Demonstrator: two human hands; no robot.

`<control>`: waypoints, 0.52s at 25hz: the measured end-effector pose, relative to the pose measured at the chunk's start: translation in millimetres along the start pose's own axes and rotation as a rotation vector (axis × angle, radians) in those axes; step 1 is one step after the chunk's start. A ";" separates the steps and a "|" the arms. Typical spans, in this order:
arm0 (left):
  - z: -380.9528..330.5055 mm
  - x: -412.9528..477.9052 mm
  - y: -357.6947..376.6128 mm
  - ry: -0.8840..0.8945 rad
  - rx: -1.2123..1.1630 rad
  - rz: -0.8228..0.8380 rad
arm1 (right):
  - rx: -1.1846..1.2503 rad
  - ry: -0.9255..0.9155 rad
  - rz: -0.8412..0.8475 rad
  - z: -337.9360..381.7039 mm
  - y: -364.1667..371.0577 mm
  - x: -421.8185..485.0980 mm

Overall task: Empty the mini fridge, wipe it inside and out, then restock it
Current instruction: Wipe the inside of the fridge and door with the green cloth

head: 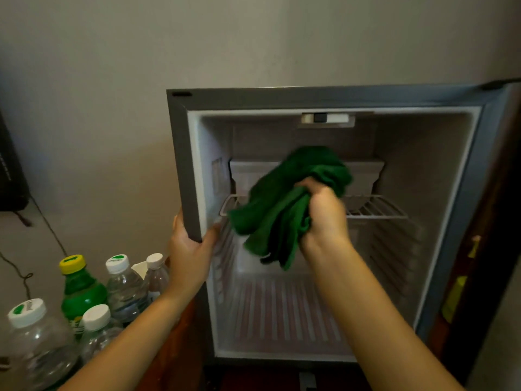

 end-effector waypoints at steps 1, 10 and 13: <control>2.5 0.4 0.4 -0.006 0.008 0.002 | 0.111 -0.124 -0.109 18.0 -8.9 12.8; 17.5 3.3 -1.4 -0.088 0.023 0.035 | -2.009 -0.526 0.046 76.7 -15.3 118.6; 16.9 3.7 -0.4 -0.065 0.026 0.031 | -2.044 -0.183 0.313 114.4 4.7 105.0</control>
Point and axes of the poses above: each hand's wrist, its own x-axis towards the middle knuckle, its own y-axis out of the palm, z = x × y, the point moved 3 cm from there along x, towards the middle knuckle, and after that the axes turned 7 degrees about -z, right-handed, at the moved point
